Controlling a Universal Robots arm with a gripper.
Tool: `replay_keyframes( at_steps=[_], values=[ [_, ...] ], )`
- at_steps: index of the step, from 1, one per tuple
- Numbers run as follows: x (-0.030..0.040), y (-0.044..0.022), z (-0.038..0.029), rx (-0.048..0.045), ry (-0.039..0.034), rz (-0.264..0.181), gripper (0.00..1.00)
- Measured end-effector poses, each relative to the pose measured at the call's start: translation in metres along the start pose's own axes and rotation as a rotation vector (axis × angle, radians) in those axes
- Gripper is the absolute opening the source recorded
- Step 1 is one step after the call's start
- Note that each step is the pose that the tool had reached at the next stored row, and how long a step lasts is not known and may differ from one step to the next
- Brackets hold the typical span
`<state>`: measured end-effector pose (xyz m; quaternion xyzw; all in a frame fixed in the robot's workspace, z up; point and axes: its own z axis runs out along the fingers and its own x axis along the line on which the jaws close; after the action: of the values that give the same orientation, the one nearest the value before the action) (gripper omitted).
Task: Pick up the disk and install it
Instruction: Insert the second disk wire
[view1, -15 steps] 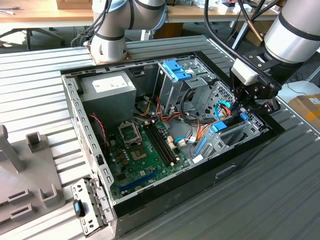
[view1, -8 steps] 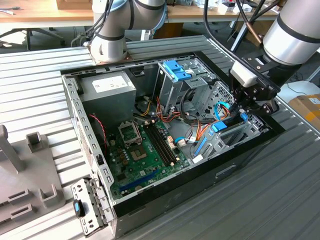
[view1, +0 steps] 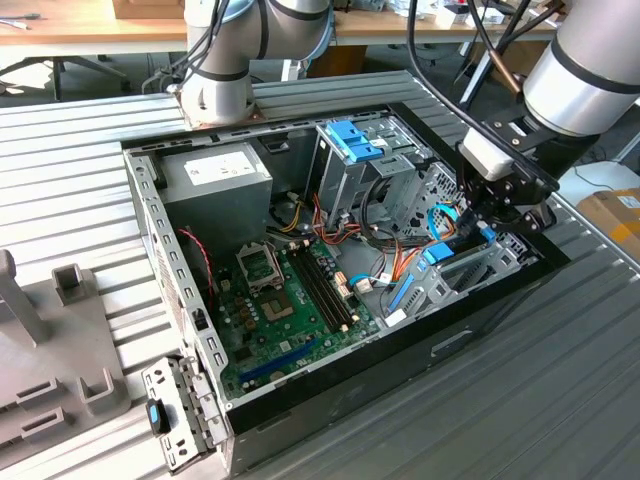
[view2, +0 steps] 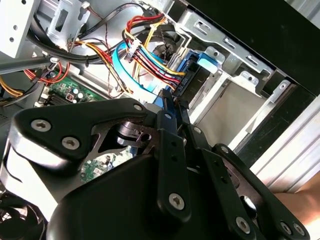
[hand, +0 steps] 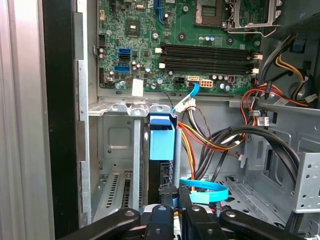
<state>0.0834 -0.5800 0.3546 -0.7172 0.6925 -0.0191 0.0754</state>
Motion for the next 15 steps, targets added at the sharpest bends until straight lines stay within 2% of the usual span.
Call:
replay_keyframes(
  at_steps=[15],
  values=[
    [0.0010, 0.0011, 0.0081, 0.0000, 0.0000, 0.000, 0.16]
  ],
)
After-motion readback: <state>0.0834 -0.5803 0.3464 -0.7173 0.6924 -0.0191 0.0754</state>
